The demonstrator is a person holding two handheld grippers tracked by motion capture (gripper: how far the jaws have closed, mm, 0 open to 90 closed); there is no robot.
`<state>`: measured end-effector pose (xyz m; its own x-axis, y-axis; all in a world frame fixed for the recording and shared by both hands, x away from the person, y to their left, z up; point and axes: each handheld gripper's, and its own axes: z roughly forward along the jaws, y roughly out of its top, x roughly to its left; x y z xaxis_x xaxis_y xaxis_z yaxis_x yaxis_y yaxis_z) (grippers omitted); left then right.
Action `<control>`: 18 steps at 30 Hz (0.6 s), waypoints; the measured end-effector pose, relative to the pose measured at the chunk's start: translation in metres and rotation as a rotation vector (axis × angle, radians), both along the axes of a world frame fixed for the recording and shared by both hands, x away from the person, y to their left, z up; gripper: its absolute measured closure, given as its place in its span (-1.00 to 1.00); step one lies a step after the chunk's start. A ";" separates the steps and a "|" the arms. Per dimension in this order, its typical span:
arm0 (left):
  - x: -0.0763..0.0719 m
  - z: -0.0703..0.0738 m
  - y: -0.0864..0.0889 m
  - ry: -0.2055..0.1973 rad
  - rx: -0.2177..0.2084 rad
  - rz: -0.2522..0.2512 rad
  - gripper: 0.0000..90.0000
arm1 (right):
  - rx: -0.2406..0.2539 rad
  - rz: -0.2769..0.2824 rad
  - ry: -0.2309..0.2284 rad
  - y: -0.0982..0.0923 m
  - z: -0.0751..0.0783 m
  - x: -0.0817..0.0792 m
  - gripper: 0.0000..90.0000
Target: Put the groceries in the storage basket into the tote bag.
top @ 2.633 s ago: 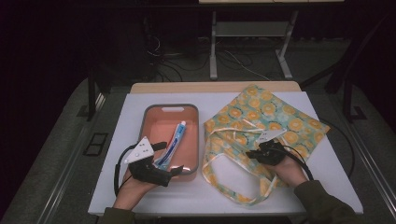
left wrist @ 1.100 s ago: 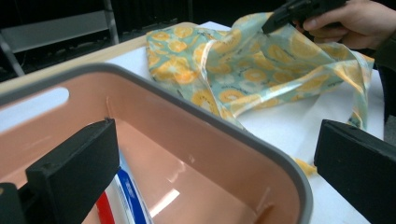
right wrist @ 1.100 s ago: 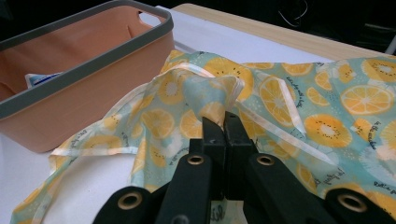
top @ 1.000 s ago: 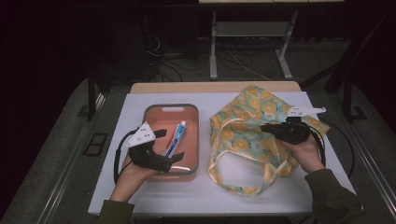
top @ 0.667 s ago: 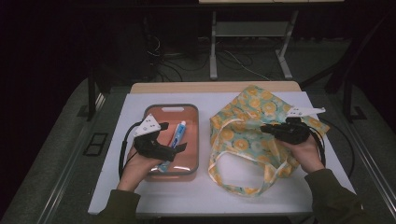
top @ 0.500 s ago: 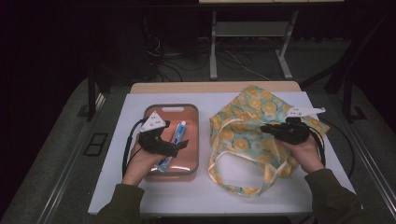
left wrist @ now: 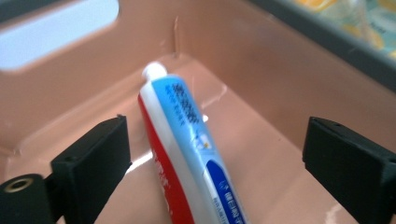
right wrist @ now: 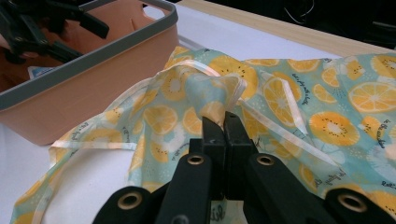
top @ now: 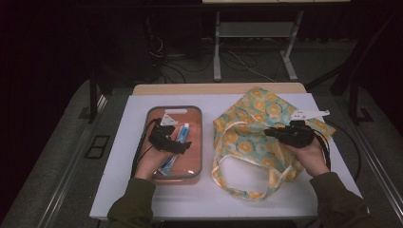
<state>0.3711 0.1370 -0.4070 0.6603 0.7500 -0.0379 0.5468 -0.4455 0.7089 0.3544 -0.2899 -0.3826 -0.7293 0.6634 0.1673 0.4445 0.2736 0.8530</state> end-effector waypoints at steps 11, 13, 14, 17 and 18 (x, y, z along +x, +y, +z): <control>0.003 -0.012 -0.003 0.113 0.091 0.015 -0.58 | -0.008 0.004 -0.003 0.000 -0.001 -0.001 0.99; 0.003 -0.014 -0.004 0.138 0.107 0.015 -0.50 | -0.007 0.004 -0.004 0.000 -0.001 -0.002 0.99; 0.003 -0.016 -0.005 0.150 0.124 0.013 -0.47 | -0.007 0.004 -0.003 0.001 -0.001 -0.002 0.99; 0.004 -0.018 -0.006 0.171 0.164 0.042 -0.41 | -0.010 0.005 -0.004 0.000 -0.001 -0.002 0.99; 0.004 -0.019 -0.006 0.174 0.175 0.048 -0.36 | -0.010 0.005 -0.003 0.000 -0.001 -0.002 0.99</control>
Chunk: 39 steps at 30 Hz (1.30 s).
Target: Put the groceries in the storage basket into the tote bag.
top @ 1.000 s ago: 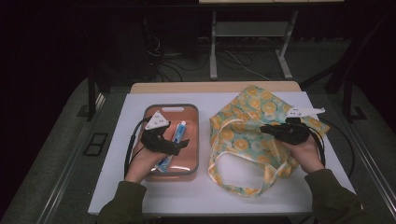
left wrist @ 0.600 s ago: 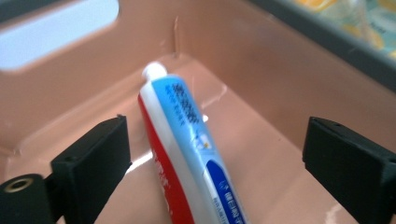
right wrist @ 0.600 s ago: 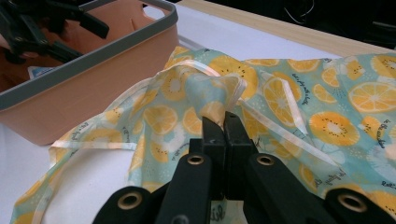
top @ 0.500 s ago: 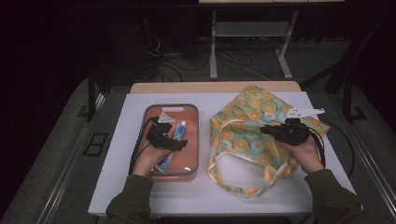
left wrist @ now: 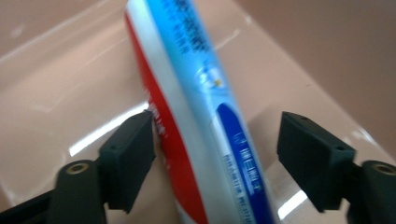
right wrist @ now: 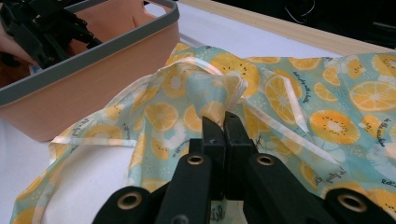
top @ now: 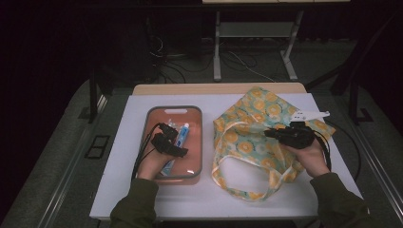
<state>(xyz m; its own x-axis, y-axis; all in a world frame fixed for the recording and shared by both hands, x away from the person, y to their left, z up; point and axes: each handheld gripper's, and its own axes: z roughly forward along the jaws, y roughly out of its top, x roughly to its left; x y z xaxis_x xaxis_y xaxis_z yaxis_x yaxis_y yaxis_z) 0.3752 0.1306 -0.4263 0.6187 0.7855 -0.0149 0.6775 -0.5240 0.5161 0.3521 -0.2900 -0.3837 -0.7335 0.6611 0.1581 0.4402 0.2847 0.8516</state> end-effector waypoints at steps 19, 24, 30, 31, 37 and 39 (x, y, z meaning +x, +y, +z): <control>-0.002 0.009 0.002 0.040 -0.049 0.060 0.62 | -0.002 -0.002 -0.002 -0.001 0.000 0.000 0.99; -0.001 0.011 0.002 0.054 -0.054 0.058 0.64 | 0.000 -0.003 -0.005 -0.001 0.000 0.000 0.99; -0.003 0.020 0.004 0.033 -0.122 0.043 0.64 | 0.001 -0.004 -0.002 -0.002 0.000 0.000 0.99; -0.003 0.022 0.004 0.028 -0.125 0.040 0.64 | 0.002 -0.004 -0.002 -0.002 -0.001 0.000 0.99; -0.008 0.038 0.007 -0.009 -0.134 0.041 0.64 | 0.004 -0.004 -0.004 -0.003 0.000 0.000 0.99; -0.011 0.047 0.010 -0.033 -0.158 0.042 0.64 | 0.005 -0.005 -0.005 -0.004 0.000 0.000 0.99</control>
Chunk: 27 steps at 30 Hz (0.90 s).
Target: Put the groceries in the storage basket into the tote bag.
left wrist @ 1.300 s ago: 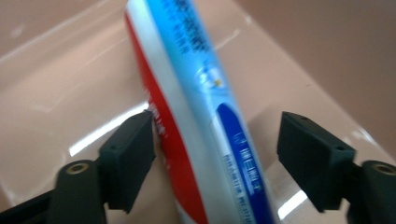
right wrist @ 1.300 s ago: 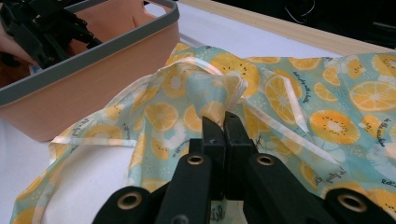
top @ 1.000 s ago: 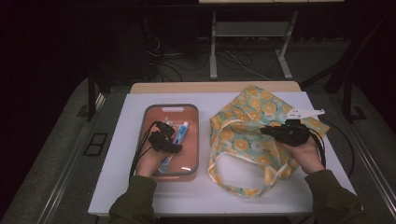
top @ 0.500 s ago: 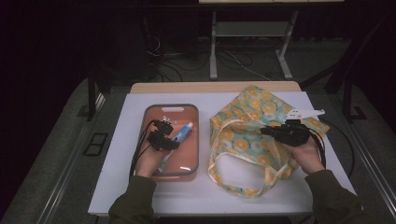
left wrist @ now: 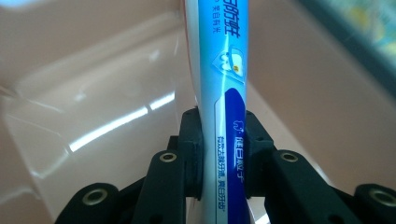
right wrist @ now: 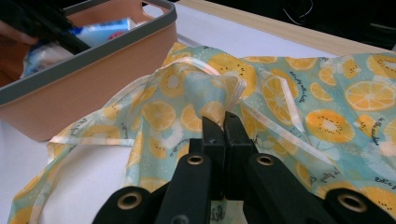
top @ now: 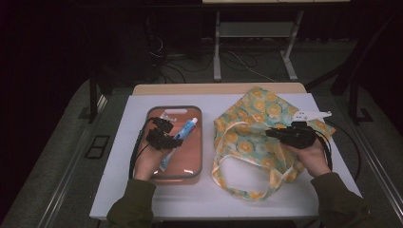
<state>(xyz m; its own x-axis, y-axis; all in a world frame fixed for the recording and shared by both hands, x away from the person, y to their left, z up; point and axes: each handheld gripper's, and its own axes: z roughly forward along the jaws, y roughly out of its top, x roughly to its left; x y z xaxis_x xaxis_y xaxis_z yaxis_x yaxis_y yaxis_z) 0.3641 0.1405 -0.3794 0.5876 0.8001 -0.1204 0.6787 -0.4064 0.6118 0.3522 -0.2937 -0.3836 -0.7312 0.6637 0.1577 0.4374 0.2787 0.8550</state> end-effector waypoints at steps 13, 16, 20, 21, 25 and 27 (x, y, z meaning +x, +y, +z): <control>-0.018 0.031 -0.032 -0.036 -0.163 -0.134 0.64 | -0.002 -0.002 0.001 0.000 0.000 0.000 0.99; -0.021 0.033 -0.047 -0.030 -0.170 -0.176 0.65 | -0.001 0.000 0.000 0.000 0.000 0.000 0.99; -0.026 0.035 -0.069 -0.027 -0.182 -0.221 0.64 | 0.000 0.001 0.000 0.000 0.000 0.001 0.99; -0.027 0.035 -0.076 -0.027 -0.183 -0.233 0.65 | 0.000 0.001 0.000 0.000 0.000 0.001 0.99; -0.035 0.033 -0.105 -0.018 -0.183 -0.288 0.65 | 0.004 -0.001 -0.003 -0.002 0.002 0.000 0.99; -0.039 0.031 -0.119 -0.013 -0.178 -0.313 0.65 | 0.009 -0.003 -0.001 -0.003 0.002 0.000 0.99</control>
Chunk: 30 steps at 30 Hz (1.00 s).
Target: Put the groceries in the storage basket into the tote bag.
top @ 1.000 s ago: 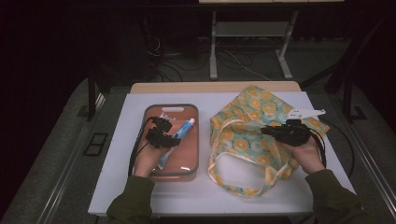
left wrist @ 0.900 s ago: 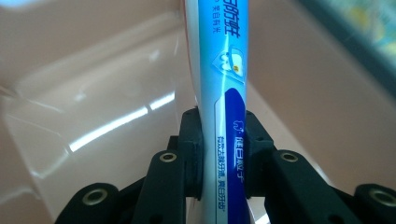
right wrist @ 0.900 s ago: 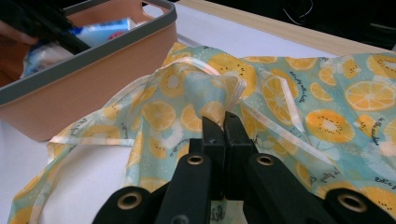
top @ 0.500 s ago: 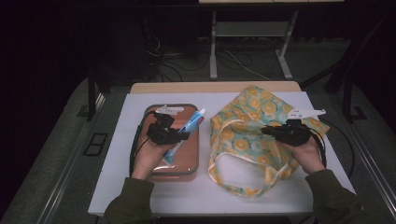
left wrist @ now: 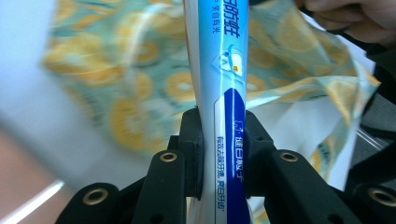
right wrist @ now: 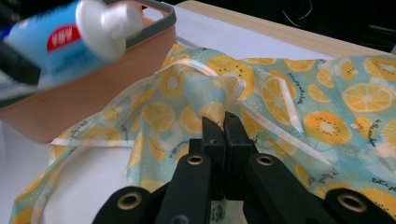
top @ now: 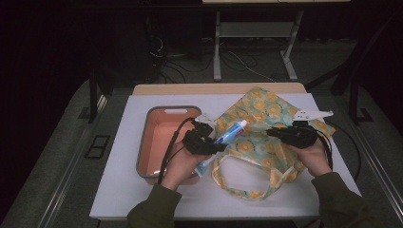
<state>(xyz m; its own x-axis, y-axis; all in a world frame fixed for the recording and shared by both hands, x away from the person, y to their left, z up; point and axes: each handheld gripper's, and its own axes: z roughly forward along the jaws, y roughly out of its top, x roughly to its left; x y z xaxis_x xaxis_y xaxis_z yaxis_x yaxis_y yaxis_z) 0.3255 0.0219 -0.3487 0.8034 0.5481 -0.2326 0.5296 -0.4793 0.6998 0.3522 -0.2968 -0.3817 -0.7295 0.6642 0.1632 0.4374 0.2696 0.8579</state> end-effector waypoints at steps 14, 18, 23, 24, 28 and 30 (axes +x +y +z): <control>0.003 -0.035 -0.072 0.043 0.093 -0.048 0.64 | 0.024 -0.009 -0.009 -0.007 0.003 -0.001 0.99; 0.015 -0.048 -0.085 0.038 0.105 -0.019 0.64 | 0.026 -0.007 -0.011 -0.007 0.004 -0.001 0.99; 0.028 -0.065 -0.098 0.044 0.115 0.012 0.64 | 0.025 -0.005 -0.007 -0.007 0.003 -0.001 0.99; 0.031 -0.069 -0.100 0.044 0.116 0.020 0.64 | 0.024 -0.005 -0.006 -0.007 0.003 -0.001 0.99; 0.036 -0.084 -0.104 0.056 0.149 0.025 0.63 | 0.026 -0.003 -0.008 -0.007 0.003 -0.001 0.99; 0.037 -0.086 -0.103 0.056 0.132 0.027 0.62 | 0.028 -0.003 -0.007 -0.008 0.003 -0.001 0.99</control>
